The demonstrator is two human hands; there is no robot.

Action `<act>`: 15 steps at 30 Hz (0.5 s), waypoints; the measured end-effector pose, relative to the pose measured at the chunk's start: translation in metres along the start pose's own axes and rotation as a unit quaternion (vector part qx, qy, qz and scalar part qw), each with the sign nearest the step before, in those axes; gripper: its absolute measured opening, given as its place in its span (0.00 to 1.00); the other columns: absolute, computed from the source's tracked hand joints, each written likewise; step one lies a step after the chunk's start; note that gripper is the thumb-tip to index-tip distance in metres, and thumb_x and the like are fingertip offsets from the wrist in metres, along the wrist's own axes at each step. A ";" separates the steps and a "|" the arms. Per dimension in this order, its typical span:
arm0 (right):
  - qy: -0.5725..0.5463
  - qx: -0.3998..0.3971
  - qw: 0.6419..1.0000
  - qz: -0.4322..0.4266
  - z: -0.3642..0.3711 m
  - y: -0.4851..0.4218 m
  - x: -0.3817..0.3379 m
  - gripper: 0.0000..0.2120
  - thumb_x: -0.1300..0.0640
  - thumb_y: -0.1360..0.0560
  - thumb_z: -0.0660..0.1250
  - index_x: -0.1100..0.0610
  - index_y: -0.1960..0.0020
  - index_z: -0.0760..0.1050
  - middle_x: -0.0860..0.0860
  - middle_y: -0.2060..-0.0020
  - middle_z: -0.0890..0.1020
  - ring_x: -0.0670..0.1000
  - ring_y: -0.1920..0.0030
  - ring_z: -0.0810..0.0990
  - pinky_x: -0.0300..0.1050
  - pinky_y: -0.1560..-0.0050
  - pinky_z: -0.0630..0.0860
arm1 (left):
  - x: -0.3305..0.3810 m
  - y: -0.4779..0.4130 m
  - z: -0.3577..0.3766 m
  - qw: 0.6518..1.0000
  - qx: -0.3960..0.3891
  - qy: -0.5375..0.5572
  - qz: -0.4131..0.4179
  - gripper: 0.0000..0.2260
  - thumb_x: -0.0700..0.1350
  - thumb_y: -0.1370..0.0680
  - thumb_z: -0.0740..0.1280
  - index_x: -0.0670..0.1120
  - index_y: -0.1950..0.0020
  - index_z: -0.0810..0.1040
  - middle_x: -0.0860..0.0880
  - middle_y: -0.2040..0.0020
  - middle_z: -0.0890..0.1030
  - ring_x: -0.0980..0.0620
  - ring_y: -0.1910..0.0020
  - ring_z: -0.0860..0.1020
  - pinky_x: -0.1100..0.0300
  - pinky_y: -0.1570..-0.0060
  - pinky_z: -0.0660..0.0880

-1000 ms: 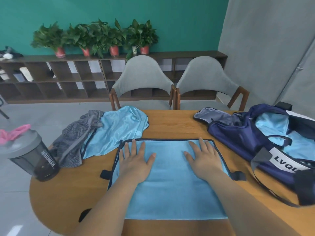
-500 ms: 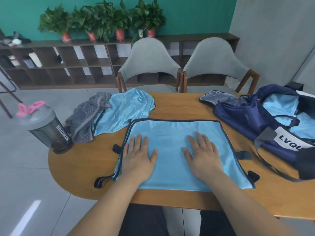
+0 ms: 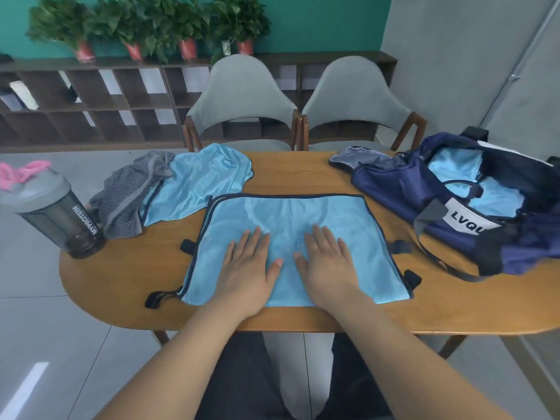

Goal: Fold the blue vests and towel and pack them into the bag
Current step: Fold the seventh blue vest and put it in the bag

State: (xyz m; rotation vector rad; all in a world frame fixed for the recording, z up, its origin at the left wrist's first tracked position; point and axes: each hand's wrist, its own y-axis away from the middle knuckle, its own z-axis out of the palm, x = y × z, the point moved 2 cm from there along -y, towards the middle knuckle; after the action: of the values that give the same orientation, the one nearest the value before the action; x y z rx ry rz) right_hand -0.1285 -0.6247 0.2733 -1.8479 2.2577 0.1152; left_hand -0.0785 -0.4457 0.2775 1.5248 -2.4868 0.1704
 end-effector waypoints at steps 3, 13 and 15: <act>-0.006 -0.003 1.000 -0.002 0.010 0.009 0.007 0.35 0.34 0.17 0.42 0.51 0.17 0.57 0.52 0.16 0.53 0.54 0.16 0.48 0.56 0.17 0.48 | -0.014 0.005 0.006 0.999 0.000 -0.026 -0.036 0.32 0.67 0.16 0.43 0.56 0.14 0.44 0.54 0.14 0.41 0.52 0.16 0.38 0.47 0.17 0.39; 0.002 -0.011 0.999 0.031 -0.017 0.021 0.089 0.34 0.32 0.17 0.48 0.48 0.16 0.56 0.50 0.16 0.54 0.52 0.16 0.50 0.52 0.18 0.52 | -0.079 0.009 -0.009 0.999 -0.012 -0.045 -0.025 0.36 0.72 0.18 0.41 0.57 0.14 0.43 0.57 0.15 0.39 0.56 0.17 0.36 0.52 0.17 0.39; 0.001 -0.014 0.999 0.032 -0.017 0.024 0.087 0.34 0.32 0.17 0.48 0.48 0.16 0.55 0.50 0.15 0.53 0.52 0.16 0.49 0.52 0.18 0.52 | -0.081 0.006 -0.011 0.999 -0.016 -0.044 -0.019 0.35 0.71 0.18 0.41 0.57 0.14 0.43 0.57 0.15 0.39 0.56 0.17 0.36 0.53 0.18 0.38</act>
State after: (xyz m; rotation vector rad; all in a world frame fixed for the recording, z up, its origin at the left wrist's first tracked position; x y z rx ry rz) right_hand -0.1701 -0.7066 0.2689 -1.7900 2.3292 0.1573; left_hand -0.0473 -0.3704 0.2684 1.5972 -2.5132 0.0571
